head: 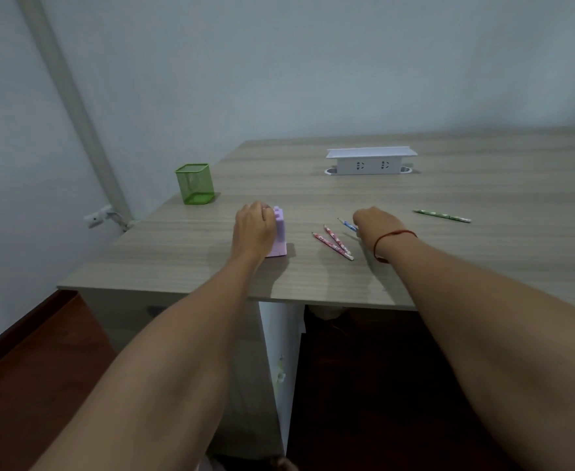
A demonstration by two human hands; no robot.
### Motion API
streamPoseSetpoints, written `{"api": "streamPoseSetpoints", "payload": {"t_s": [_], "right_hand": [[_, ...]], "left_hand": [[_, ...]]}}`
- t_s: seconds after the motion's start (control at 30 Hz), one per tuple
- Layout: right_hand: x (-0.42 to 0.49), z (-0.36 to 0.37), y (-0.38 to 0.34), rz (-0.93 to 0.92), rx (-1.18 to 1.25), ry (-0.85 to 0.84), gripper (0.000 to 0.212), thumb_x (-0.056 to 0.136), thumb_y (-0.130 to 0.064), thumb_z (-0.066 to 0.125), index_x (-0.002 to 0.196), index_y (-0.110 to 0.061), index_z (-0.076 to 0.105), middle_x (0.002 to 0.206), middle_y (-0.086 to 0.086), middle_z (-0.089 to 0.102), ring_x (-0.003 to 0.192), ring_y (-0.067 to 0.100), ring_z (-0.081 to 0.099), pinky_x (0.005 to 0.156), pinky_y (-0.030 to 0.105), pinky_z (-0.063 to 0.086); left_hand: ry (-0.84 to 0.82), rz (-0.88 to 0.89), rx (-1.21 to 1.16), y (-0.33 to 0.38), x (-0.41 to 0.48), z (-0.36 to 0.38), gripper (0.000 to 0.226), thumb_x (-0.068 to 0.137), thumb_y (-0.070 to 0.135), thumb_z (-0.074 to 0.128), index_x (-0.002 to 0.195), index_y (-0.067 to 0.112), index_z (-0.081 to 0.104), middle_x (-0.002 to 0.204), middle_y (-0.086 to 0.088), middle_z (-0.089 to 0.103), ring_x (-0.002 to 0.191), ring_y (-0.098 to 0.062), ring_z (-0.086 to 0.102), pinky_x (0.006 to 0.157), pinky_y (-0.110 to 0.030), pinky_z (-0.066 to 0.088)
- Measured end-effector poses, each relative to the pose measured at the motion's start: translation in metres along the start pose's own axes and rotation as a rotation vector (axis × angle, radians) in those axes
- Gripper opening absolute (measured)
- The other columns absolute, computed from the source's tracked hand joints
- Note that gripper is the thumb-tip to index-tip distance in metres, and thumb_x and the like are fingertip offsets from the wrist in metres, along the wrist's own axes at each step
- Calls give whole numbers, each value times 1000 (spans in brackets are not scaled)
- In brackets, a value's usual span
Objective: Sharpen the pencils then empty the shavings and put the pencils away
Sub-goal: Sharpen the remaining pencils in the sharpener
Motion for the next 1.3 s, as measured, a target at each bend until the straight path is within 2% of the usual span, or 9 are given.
{"api": "streamPoseSetpoints", "payload": {"t_s": [0.07, 0.17, 0.27, 0.4, 0.57, 0.77, 0.97, 1.17, 1.3], "right_hand": [[-2, 1, -1, 9, -15, 1, 28, 97, 1, 40, 122, 1, 54, 124, 22, 57, 111, 37, 58, 87, 39, 47], [-1, 8, -1, 17, -22, -26, 28, 95, 3, 43, 120, 0, 56, 123, 21, 58, 110, 36, 59, 88, 38, 48], [0, 11, -1, 23, -8, -51, 27, 95, 2, 45, 118, 0, 58, 123, 21, 57, 109, 36, 59, 88, 39, 49], [2, 12, -2, 27, 11, -48, 26, 97, -4, 46, 117, 3, 60, 123, 23, 54, 110, 37, 58, 91, 40, 49], [2, 15, -1, 36, 9, -39, 27, 94, 2, 46, 118, 2, 59, 124, 21, 55, 112, 36, 58, 92, 38, 48], [1, 17, 4, 41, 5, -36, 26, 94, 3, 44, 115, 3, 59, 121, 21, 56, 108, 35, 59, 88, 37, 49], [1, 15, 18, 68, 13, 9, 21, 93, -3, 52, 112, 2, 61, 121, 20, 52, 107, 36, 57, 84, 38, 48], [4, 13, 46, 146, -17, 113, 26, 99, -6, 42, 120, 0, 56, 127, 18, 48, 116, 34, 51, 88, 40, 47], [7, 17, 77, 238, -97, 142, 32, 98, -8, 41, 128, -3, 51, 131, 17, 47, 121, 32, 48, 95, 40, 43]], "left_hand": [[5, -2, -8, -1, 1, 3, 52, 82, 29, 22, 93, -2, 63, 99, -22, 63, 98, -33, 53, 85, -37, 38], [5, -11, -14, -2, 3, 7, 41, 91, 22, 30, 92, -3, 63, 99, -22, 63, 99, -34, 53, 87, -37, 37], [14, 3, -30, 2, 3, 9, 45, 88, 24, 27, 92, -4, 63, 98, -22, 63, 97, -33, 54, 86, -37, 37], [17, 2, -44, 3, 4, 11, 37, 93, 16, 32, 92, -5, 63, 99, -23, 63, 99, -35, 54, 87, -38, 37], [28, 10, -56, 8, 3, 12, 51, 82, 27, 24, 92, -6, 63, 99, -23, 64, 98, -34, 54, 88, -38, 38], [46, 4, -49, 10, 5, 16, 51, 81, 26, 24, 91, -5, 63, 99, -23, 64, 97, -33, 54, 86, -36, 36], [60, 1, -51, 13, 7, 21, 50, 81, 26, 25, 89, -5, 64, 99, -25, 65, 97, -36, 55, 88, -38, 37], [127, -6, -45, 13, 10, 31, 46, 82, 22, 27, 83, -4, 65, 94, -23, 66, 94, -35, 55, 83, -37, 38], [170, 22, -20, 14, 15, 40, 46, 81, 21, 29, 82, -6, 66, 93, -26, 66, 93, -36, 56, 84, -39, 39]]}}
Point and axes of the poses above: each hand's wrist, its own x-axis towards the middle knuckle, its own z-axis out of the palm, y = z × x, the point moved 3 cm from there along x, towards the middle knuckle
